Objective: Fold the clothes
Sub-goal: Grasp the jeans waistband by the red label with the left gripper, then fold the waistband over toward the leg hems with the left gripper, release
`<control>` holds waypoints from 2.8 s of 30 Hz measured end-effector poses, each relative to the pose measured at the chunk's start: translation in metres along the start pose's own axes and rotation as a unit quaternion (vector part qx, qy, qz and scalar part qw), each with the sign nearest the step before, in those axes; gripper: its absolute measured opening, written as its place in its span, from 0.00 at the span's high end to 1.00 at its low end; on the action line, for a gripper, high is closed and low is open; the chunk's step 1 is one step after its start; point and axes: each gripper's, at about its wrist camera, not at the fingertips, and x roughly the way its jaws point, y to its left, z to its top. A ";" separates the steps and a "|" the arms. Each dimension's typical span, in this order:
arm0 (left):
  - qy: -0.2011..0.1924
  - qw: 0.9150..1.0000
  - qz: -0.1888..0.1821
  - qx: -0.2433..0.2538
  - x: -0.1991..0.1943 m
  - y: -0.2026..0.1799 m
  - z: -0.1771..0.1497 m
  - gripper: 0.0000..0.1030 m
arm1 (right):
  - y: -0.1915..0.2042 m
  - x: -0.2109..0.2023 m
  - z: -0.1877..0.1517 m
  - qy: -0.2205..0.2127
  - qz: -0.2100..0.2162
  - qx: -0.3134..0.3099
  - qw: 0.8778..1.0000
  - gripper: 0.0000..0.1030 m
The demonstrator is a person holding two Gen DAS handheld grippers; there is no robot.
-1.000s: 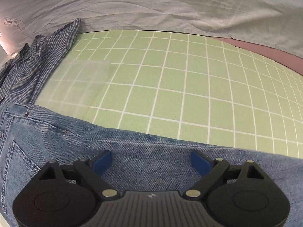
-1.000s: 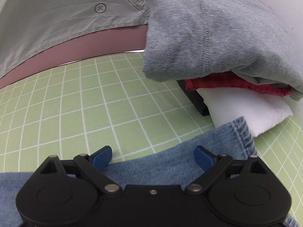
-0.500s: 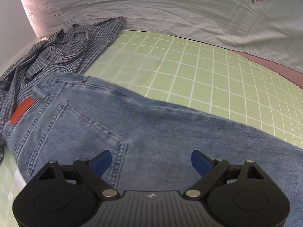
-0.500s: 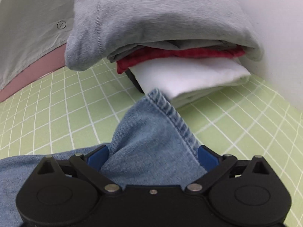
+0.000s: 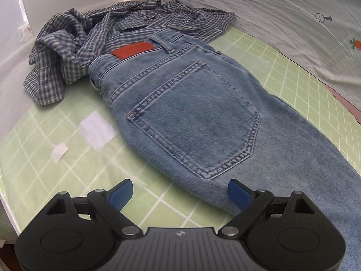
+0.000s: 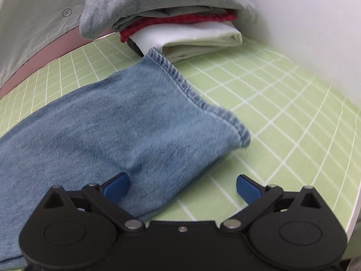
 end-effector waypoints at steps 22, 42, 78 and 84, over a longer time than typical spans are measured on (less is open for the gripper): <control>-0.028 0.997 -0.019 -0.075 0.033 0.066 0.060 0.10 | 0.118 -0.064 -0.036 -0.027 0.071 -0.079 0.994 0.00; -0.088 0.981 -0.045 -0.169 0.056 0.092 0.117 0.73 | 0.145 -0.063 -0.039 -0.007 0.027 -0.100 0.995 0.00; -0.019 0.915 -0.218 0.338 -0.015 -0.203 -0.077 0.38 | 0.066 -0.039 -0.020 -0.005 0.064 -0.029 0.997 0.00; -0.020 0.927 -0.238 0.291 -0.030 -0.190 -0.061 0.31 | 0.058 -0.031 -0.017 0.002 0.060 -0.015 0.998 0.00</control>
